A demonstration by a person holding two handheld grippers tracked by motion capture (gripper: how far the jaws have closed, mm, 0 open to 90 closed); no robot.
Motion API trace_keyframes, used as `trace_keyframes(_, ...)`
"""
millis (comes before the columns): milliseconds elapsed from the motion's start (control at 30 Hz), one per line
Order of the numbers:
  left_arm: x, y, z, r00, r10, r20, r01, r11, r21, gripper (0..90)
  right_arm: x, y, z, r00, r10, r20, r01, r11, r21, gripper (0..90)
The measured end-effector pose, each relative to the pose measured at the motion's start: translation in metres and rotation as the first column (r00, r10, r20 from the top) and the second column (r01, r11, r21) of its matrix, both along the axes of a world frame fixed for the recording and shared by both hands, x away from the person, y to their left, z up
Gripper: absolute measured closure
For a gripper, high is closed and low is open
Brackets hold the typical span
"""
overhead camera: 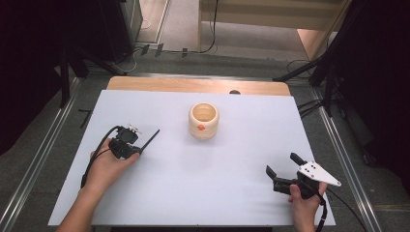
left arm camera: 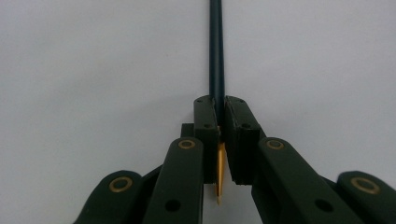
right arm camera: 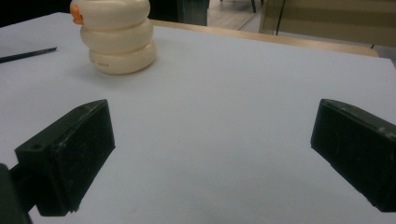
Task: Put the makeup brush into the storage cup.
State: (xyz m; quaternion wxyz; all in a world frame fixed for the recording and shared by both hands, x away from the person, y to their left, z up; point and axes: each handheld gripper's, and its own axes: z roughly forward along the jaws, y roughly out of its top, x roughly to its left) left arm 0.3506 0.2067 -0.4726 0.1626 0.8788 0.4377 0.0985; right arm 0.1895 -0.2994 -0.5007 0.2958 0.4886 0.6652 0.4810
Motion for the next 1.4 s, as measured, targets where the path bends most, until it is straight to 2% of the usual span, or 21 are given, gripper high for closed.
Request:
trace_keyframes(167,0.003,0.005,0.000,0.9997,-0.013,-0.020,0.013,0.9995,-0.029,85.1,0.004,0.003,-0.003,0.9999,-0.004,-0.013,0.004,0.9998,0.020,0.2)
trace_keyframes(367,0.004,0.008,0.000,0.9993,-0.032,-0.017,0.031,0.9985,-0.045,85.2,0.005,0.013,0.002,1.0000,0.001,-0.007,-0.001,1.0000,-0.006,0.4)
trace_keyframes(400,0.004,0.009,0.001,0.9991,-0.033,-0.026,0.031,0.9975,-0.063,85.2,0.005,0.015,0.003,1.0000,0.002,-0.006,-0.002,1.0000,0.002,0.3)
trace_keyframes(467,0.004,0.010,0.002,0.9989,-0.036,-0.029,0.035,0.9976,-0.060,85.2,0.006,0.019,0.008,0.9999,0.011,-0.009,-0.011,0.9993,0.037,0.5)
trace_keyframes(500,0.004,0.009,0.003,0.9986,-0.045,-0.030,0.043,0.9967,-0.069,85.2,0.006,0.021,0.011,0.9999,0.016,-0.002,-0.016,0.9992,0.038,0.7)
trace_keyframes(700,0.002,0.005,0.009,0.9982,-0.057,-0.020,0.056,0.9954,-0.078,85.1,0.009,0.034,0.024,0.9994,0.030,0.020,-0.030,0.9995,0.001,5.6)
trace_keyframes(867,-0.003,-0.003,0.017,0.9954,-0.093,-0.021,0.091,0.9922,-0.085,85.1,0.012,0.042,0.027,0.9990,0.034,0.029,-0.033,0.9994,-0.009,8.5)
trace_keyframes(967,-0.007,-0.009,0.024,0.9937,-0.111,-0.013,0.110,0.9890,-0.099,85.1,0.015,0.052,0.031,0.9980,0.048,0.040,-0.047,0.9983,-0.034,14.6)
trace_keyframes(1200,-0.014,-0.017,0.033,0.9901,-0.140,0.004,0.140,0.9848,-0.103,85.1,0.025,0.068,0.036,0.9945,0.094,0.047,-0.092,0.9946,-0.048,14.7)
trace_keyframes(1267,-0.018,-0.021,0.037,0.9875,-0.157,0.004,0.157,0.9822,-0.104,85.1,0.030,0.078,0.038,0.9926,0.111,0.049,-0.108,0.9926,-0.055,14.7)
trace_keyframes(1400,-0.023,-0.025,0.043,0.9833,-0.182,0.012,0.182,0.9770,-0.111,85.1,0.036,0.092,0.041,0.9880,0.144,0.054,-0.139,0.9863,-0.088,14.9)
